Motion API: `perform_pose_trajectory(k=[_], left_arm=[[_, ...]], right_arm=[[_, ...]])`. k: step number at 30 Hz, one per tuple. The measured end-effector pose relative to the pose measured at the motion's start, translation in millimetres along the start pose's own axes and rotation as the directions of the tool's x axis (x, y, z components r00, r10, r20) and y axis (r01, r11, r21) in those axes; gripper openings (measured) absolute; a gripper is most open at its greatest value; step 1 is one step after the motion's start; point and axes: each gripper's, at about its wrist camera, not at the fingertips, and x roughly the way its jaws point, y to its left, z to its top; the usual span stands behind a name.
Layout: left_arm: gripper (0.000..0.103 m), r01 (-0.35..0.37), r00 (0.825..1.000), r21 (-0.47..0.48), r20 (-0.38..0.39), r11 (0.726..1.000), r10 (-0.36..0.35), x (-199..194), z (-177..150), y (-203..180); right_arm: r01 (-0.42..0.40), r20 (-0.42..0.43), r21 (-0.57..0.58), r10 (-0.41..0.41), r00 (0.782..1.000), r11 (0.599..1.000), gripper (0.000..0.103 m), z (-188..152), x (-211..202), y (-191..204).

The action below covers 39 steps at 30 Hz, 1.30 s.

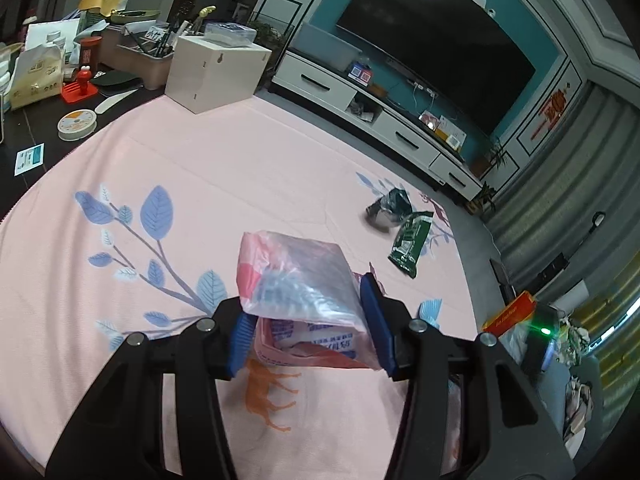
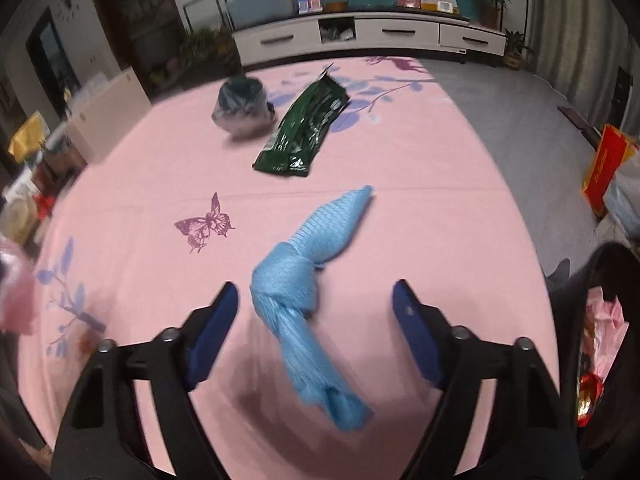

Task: Collect trash
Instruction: 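Grasp the clear plastic bag with the left tool while the right tool grasps the blue cloth, then carry the clear bag and blue cloth with both tools over the black bin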

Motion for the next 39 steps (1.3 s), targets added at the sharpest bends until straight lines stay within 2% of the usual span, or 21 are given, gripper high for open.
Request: perform_pose_trajectory(k=[8, 11, 13, 16, 21, 28, 33, 37, 39], left_arm=[[0.051, 0.003, 1.000, -0.017, 0.020, 1.000, -0.003, -7.5, 3.7, 8.0], [0.051, 0.008, 1.000, -0.015, 0.019, 1.000, -0.008, -9.4, 3.0, 7.4], [0.051, 0.012, 1.000, -0.010, 0.022, 1.000, -0.012, -10.8, 3.0, 7.0], [0.051, 0.009, 1.000, -0.004, 0.028, 1.000, -0.009, -12.2, 2.5, 5.9], [0.051, 0.013, 1.000, 0.002, 0.021, 1.000, -0.013, -11.7, 0.4, 3.1], [0.051, 0.003, 1.000, 0.047, 0.016, 0.999, -0.003, -9.2, -6.4, -9.0], [0.051, -0.077, 0.997, 0.113, 0.020, 0.991, 0.075, 2.6, -15.7, -21.2], [0.051, -0.075, 0.997, 0.144, 0.001, 0.987, 0.075, 8.4, -23.8, -29.4], [0.051, -0.083, 0.997, 0.190, 0.016, 0.978, 0.081, 6.0, -28.6, -39.2]], right_arm=[[0.046, -0.016, -0.046, -0.047, 0.999, 0.998, 0.038, 0.5, 8.8, 11.4], [0.021, -0.016, -0.029, -0.022, 1.000, 0.999, 0.037, -0.9, 2.6, 11.2], [-0.023, 0.001, -0.019, 0.023, 1.000, 1.000, 0.037, -4.1, -9.2, 12.1], [-0.056, 0.043, -0.036, 0.057, 0.997, 0.998, 0.037, -7.6, -31.7, 17.8], [-0.136, 0.126, -0.070, 0.144, 0.982, 0.988, 0.037, -19.5, -78.7, 23.5], [-0.153, 0.220, -0.090, 0.169, 0.961, 0.984, 0.037, -41.0, -123.5, 22.3], [-0.149, 0.257, -0.078, 0.165, 0.952, 0.986, 0.037, -45.4, -136.3, 16.4], [-0.154, 0.279, -0.070, 0.168, 0.946, 0.986, 0.037, -47.3, -147.8, 9.6], [-0.159, 0.297, -0.062, 0.170, 0.940, 0.985, 0.037, -48.1, -156.7, 3.7]])
